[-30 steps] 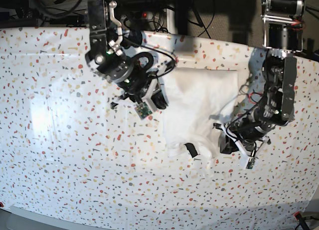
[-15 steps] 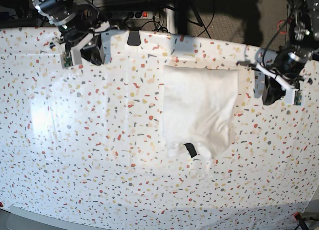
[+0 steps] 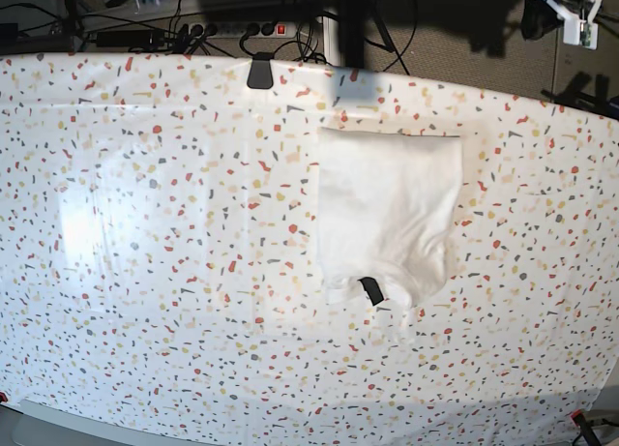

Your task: Fold the T-shirt properly

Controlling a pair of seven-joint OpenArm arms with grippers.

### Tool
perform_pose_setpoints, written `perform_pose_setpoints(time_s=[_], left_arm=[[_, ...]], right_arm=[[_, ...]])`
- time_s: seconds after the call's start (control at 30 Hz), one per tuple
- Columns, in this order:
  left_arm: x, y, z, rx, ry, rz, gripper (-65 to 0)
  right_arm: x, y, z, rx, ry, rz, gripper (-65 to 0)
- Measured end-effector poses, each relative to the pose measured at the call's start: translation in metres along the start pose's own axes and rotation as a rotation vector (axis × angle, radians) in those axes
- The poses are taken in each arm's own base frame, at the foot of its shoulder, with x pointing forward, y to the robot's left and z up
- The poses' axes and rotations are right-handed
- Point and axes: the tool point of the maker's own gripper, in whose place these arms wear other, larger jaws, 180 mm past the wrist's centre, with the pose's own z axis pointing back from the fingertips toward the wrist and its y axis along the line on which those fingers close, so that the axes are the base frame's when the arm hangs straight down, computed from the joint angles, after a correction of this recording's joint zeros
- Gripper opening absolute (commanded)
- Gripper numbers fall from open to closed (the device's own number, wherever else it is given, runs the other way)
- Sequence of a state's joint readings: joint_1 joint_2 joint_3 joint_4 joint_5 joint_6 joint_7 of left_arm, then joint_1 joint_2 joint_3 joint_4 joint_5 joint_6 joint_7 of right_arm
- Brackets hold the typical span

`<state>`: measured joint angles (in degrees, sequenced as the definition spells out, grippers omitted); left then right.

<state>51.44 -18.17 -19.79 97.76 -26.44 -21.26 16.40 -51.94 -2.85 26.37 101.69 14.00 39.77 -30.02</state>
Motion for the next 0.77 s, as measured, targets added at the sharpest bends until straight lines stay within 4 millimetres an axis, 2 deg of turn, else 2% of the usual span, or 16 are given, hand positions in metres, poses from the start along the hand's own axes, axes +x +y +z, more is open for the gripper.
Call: perform_pose_setpoints(time_s=[0.17, 0.23, 0.33, 0.43, 0.5, 0.6, 0.77], left_arm=[[-0.069, 0.023, -0.029, 0.014, 0.132, 0.157, -65.0], [-0.098, 0.027, -0.042, 0.032, 0.184, 0.240, -65.0], [-0.141, 0.021, -0.058, 0.024, 0.258, 0.289, -65.0], [-0.174, 0.003, -0.076, 0.027, 0.306, 0.331, -65.0], [-0.188, -0.016, -0.088, 0.009, 0.335, 0.375, -65.0], [-0.197, -0.037, -0.107, -0.011, 0.382, 0.407, -65.0], [-0.197, -0.047, -0.136, 0.060, 0.469, 0.369, -65.0]], right_arm=[[-0.042, -0.031, -0.047, 0.001, 0.112, -0.068, -65.0], [-0.060, -0.051, -0.063, -0.049, 0.182, -0.101, -65.0], [-0.076, -0.077, -0.084, -0.080, 0.237, -0.131, -65.0], [-0.078, -0.095, -0.102, -0.090, 0.228, -0.180, -65.0], [-0.079, -0.105, -0.111, -0.099, 0.244, -0.189, -65.0], [-0.073, -0.114, -0.124, -0.102, 0.259, -0.208, -65.0], [-0.057, -0.110, -0.140, -0.083, 0.260, -0.215, -65.0]])
